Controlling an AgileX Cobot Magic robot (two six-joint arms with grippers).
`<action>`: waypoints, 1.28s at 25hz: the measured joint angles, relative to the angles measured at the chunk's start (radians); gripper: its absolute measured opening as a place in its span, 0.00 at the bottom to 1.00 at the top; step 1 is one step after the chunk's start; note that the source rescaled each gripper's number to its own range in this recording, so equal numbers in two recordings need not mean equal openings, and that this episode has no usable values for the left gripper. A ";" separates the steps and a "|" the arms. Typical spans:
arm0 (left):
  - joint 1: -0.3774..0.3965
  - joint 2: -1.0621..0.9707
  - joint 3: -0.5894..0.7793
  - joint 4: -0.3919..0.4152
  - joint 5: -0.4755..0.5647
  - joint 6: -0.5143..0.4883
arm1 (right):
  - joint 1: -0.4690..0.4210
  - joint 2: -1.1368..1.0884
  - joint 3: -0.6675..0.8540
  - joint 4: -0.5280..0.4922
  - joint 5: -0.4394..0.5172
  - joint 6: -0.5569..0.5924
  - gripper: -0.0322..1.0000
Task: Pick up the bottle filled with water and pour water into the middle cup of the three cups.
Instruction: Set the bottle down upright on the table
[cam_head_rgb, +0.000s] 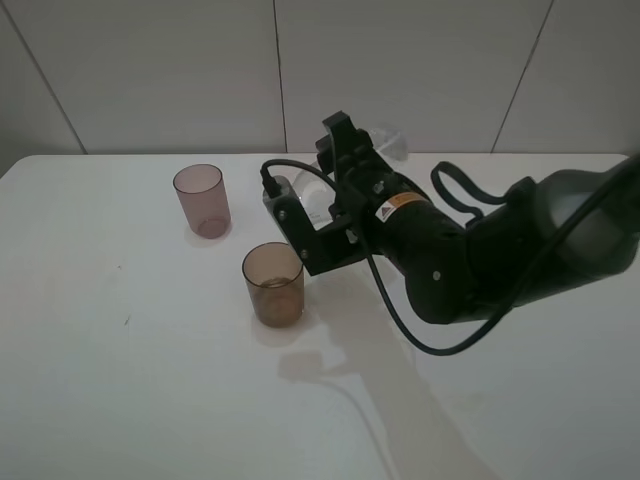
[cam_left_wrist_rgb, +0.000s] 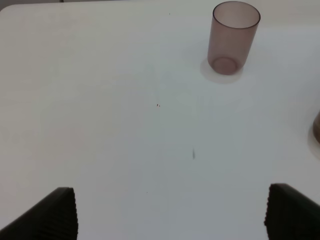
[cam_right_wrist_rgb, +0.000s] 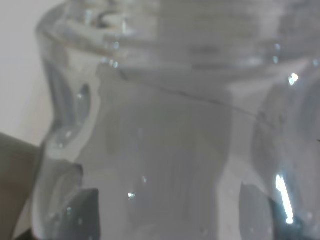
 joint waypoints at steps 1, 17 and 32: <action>0.000 0.000 0.000 0.000 0.000 0.000 | 0.000 -0.023 0.001 0.000 0.037 0.048 0.03; 0.000 0.000 0.000 0.000 0.000 0.000 | -0.088 -0.299 0.002 -0.183 0.662 1.247 0.03; 0.000 0.000 0.000 0.000 0.000 0.000 | -0.388 -0.296 0.208 -0.654 0.476 2.322 0.03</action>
